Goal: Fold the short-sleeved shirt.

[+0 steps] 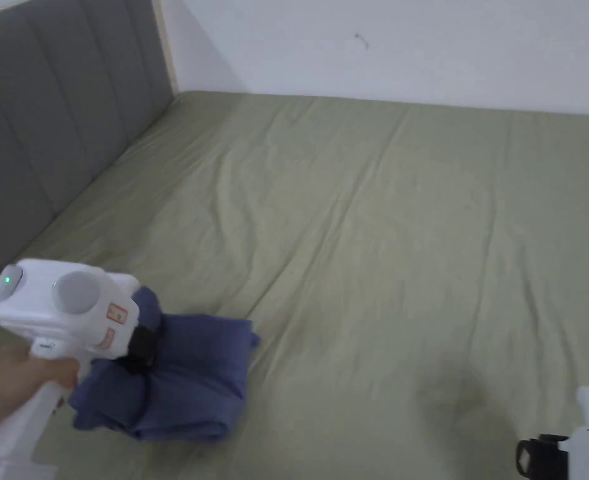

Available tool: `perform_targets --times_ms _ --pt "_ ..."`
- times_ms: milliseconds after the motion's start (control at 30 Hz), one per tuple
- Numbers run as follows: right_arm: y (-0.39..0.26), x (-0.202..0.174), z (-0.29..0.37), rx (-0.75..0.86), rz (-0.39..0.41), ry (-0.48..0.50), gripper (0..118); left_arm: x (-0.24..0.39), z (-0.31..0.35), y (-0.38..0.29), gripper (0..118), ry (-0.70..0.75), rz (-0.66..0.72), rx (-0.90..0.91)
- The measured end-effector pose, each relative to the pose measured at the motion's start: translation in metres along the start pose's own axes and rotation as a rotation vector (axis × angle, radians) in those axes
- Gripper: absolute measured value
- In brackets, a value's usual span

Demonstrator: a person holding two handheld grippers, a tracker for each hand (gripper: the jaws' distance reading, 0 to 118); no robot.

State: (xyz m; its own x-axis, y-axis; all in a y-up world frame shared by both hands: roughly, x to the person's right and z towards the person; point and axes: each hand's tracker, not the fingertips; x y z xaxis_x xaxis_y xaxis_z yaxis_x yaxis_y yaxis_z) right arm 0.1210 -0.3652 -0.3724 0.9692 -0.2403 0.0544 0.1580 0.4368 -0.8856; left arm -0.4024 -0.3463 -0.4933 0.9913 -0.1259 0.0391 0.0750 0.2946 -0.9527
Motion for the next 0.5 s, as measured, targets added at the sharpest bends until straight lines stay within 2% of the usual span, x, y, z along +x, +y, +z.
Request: perform_targets --times_ms 67,133,167,200,233,267,333,400,433,467,500 --pt "0.006 -0.002 -0.016 -0.002 -0.003 -0.009 0 -0.024 -0.009 0.014 32 0.211 -0.082 -0.013" --pt "0.008 -0.001 -0.021 -0.009 -0.008 -0.019 0 -0.042 -0.020 0.020 37 0.316 -0.119 -0.041" --pt "0.009 0.000 -0.022 -0.010 -0.010 -0.022 0 -0.049 -0.023 0.021 51 0.362 -0.106 -0.063" --pt "0.010 0.001 -0.023 -0.013 -0.013 -0.025 0 -0.061 -0.032 0.024 70 0.388 -0.083 -0.083" --pt "0.010 0.002 -0.024 -0.019 -0.013 -0.027 0 -0.067 -0.032 0.025 97 0.396 -0.047 -0.083" --pt "0.009 0.003 -0.025 -0.024 -0.009 -0.023 0 -0.069 -0.026 0.023 104 0.403 -0.024 -0.061" --pt "0.007 -0.002 -0.024 -0.035 0.008 -0.015 0 -0.084 -0.021 0.025 104 0.294 0.008 -0.032" --pt "0.003 -0.003 -0.026 -0.043 0.024 -0.019 0 -0.085 -0.010 0.022 104 0.263 0.050 -0.012" --pt "0.000 -0.015 -0.022 -0.043 0.025 -0.024 0 -0.083 -0.003 0.020 102 0.247 0.060 0.002" --pt "-0.003 -0.020 -0.020 -0.043 0.025 -0.024 0 -0.071 0.013 0.008 89 0.233 0.077 0.033" --pt "-0.005 -0.021 -0.019 -0.044 0.025 -0.018 0 -0.064 0.025 0.003 61 0.193 0.093 0.068"
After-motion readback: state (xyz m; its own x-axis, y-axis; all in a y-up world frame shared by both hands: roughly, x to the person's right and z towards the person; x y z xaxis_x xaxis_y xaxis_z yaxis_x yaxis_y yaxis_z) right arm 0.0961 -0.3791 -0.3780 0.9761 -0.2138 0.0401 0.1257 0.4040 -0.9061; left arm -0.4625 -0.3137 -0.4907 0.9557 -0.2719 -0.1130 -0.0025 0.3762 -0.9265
